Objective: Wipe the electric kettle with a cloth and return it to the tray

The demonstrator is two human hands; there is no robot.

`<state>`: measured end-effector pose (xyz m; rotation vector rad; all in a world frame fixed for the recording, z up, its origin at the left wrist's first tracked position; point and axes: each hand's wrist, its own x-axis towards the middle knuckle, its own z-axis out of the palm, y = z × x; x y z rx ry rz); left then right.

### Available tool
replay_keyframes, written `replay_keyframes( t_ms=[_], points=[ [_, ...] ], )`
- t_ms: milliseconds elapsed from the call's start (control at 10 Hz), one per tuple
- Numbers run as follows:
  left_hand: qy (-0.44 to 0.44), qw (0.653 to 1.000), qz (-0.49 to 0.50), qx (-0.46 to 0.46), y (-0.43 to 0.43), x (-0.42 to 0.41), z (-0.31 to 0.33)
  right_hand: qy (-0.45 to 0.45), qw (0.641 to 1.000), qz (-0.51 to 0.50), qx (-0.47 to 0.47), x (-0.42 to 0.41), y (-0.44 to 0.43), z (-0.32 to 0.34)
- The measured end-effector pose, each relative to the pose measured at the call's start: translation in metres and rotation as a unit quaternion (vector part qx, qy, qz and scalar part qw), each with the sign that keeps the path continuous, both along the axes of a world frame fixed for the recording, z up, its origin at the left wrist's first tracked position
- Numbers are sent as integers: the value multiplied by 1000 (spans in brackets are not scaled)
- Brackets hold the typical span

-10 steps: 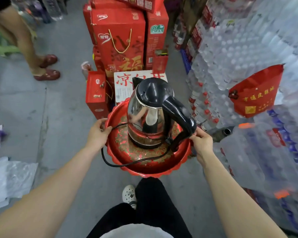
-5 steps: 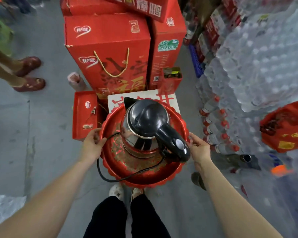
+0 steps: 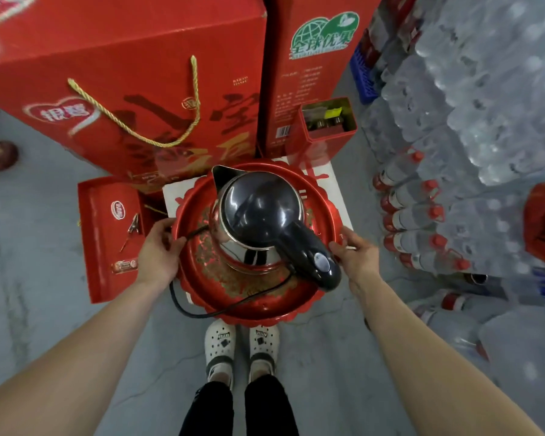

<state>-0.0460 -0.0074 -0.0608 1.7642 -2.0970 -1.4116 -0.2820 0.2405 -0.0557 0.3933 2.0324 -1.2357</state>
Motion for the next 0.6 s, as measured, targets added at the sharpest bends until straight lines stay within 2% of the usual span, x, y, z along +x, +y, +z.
replay_keyframes(
  t_ms=[400,600],
  points=[
    [-23,999,-21,-17,-18,-9,-26,-7,999,-19,43,6,-8,-29],
    [-54,998,-43,6,-28,0,-34,5,995,84,53,6,1,-13]
  ],
)
